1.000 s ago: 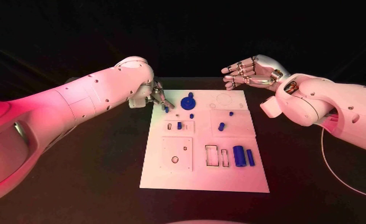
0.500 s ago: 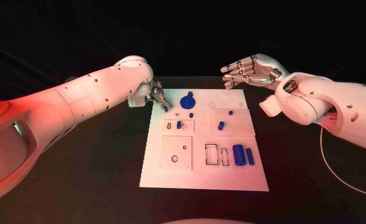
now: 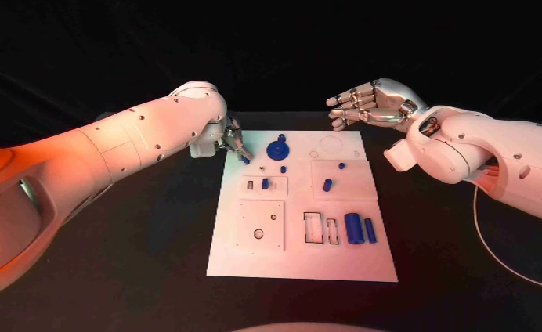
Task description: Assemble the parts on the task board
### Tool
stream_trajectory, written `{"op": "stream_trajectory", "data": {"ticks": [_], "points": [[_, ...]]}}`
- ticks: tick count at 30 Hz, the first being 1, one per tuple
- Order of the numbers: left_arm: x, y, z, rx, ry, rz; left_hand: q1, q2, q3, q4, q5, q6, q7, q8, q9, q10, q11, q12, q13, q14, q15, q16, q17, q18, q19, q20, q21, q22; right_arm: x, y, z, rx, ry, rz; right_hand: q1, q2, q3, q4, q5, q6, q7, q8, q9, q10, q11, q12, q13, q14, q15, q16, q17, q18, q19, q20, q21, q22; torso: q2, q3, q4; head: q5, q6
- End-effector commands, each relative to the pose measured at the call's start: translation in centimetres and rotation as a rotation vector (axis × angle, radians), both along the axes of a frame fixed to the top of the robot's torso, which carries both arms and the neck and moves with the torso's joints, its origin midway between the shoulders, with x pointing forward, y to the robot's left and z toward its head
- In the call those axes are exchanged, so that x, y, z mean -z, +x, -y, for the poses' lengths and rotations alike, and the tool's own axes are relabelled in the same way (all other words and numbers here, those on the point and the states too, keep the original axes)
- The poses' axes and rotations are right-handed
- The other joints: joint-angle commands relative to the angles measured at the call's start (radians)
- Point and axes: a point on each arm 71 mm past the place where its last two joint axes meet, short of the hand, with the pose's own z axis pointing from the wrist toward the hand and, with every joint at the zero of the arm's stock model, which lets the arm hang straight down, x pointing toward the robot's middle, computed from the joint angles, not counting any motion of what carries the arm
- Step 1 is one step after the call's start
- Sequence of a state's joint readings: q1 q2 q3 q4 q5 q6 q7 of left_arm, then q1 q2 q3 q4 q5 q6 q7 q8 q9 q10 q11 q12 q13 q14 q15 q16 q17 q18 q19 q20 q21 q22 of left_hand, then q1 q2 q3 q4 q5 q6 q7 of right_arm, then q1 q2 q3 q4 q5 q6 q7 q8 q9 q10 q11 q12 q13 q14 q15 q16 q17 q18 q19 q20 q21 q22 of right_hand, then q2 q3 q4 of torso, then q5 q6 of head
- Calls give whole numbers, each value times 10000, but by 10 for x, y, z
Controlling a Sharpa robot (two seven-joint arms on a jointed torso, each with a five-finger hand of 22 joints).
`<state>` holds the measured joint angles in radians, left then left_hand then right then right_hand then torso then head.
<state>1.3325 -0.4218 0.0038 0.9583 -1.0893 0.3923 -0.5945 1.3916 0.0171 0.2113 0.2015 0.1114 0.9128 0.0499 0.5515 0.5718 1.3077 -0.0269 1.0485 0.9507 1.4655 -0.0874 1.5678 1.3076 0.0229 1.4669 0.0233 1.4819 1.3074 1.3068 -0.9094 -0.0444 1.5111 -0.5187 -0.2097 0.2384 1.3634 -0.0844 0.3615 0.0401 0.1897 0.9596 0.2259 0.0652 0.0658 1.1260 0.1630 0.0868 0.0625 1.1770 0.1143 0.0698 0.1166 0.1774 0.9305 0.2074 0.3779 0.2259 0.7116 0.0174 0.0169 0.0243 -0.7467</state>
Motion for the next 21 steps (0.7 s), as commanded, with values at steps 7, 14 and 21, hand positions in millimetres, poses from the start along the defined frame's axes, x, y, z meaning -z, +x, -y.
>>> {"op": "stream_trajectory", "data": {"ticks": [7,14,21], "points": [[2,-4,2,-58,-1401,-129,-1010,-979,3527,-1824,323,64,22,178,292,159,37,-48,-69,1053,73,30,2632,24,626,30,-22,1920,0,-1,-2,-193,40,4,-27,93,10,-73,39,16,-25,3,0,-20,-71,0,-9,16,-65,-23,-15,41,65,29,-39,-17,-18,19,17,14,11],[-5,-13,-1,-242,-2613,475,-1251,-1239,3955,-1980,652,132,-3,263,393,256,8,-60,-111,1053,54,30,2632,4,664,6,46,1986,0,-1,-1,-175,45,-2,-27,93,10,-73,39,16,-25,3,0,-20,-71,0,-9,16,-65,-23,-15,41,65,29,-39,-17,-13,14,16,34,27],[-10,-30,-8,-118,-3183,1102,-1408,-1498,4195,-2096,1126,244,-24,287,430,380,-20,-67,-136,1053,35,30,2632,-18,703,-17,121,2055,1,0,0,-158,56,-20,-46,98,7,-65,47,15,-22,1,-1,-22,-68,1,-9,15,-62,-24,-19,39,70,30,-47,-23,-5,17,18,42,29]]}}
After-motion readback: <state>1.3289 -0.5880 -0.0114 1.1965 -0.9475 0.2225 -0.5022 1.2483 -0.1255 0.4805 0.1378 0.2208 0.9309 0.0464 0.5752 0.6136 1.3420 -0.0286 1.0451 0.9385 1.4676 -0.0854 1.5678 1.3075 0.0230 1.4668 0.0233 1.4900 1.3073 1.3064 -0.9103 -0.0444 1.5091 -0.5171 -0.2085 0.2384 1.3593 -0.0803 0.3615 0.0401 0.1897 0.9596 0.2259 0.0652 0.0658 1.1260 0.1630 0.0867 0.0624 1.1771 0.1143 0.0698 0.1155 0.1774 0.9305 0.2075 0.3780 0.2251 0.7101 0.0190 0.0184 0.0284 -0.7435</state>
